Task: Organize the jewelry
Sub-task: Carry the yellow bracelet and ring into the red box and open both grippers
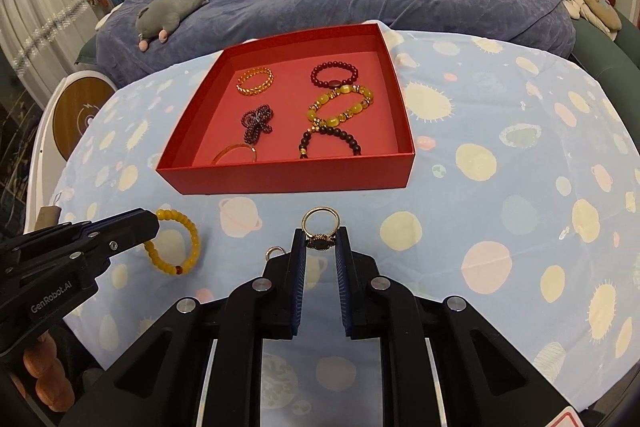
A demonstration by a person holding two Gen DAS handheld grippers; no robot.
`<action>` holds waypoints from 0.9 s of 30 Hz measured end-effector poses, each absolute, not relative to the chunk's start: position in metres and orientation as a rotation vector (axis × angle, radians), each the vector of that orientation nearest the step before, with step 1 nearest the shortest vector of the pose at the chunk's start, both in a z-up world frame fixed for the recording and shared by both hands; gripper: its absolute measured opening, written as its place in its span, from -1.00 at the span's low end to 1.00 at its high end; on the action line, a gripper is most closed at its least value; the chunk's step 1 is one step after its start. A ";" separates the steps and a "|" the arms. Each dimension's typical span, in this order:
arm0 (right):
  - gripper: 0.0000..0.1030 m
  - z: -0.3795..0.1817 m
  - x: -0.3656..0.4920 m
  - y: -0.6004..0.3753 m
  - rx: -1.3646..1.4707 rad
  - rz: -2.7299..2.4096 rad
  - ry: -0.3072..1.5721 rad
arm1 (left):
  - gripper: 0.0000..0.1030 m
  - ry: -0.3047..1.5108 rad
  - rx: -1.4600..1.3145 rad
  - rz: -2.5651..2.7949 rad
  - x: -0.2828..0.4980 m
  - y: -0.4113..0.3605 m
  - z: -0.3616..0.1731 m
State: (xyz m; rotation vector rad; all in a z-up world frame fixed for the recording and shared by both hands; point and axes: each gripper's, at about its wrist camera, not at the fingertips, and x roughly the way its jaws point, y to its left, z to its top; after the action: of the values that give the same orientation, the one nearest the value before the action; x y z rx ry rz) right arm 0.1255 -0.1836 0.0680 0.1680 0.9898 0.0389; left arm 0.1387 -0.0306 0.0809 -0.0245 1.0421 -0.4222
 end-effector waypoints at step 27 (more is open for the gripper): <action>-0.73 0.043 0.322 -0.181 0.194 0.114 1.023 | -0.86 1.033 -0.076 -0.490 0.329 -0.064 0.061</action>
State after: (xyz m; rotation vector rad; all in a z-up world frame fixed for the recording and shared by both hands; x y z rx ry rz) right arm 0.3220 -0.1811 0.0426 0.1935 1.0229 0.1135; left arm 0.3290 -0.0638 0.0610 -0.0760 1.0328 -0.4901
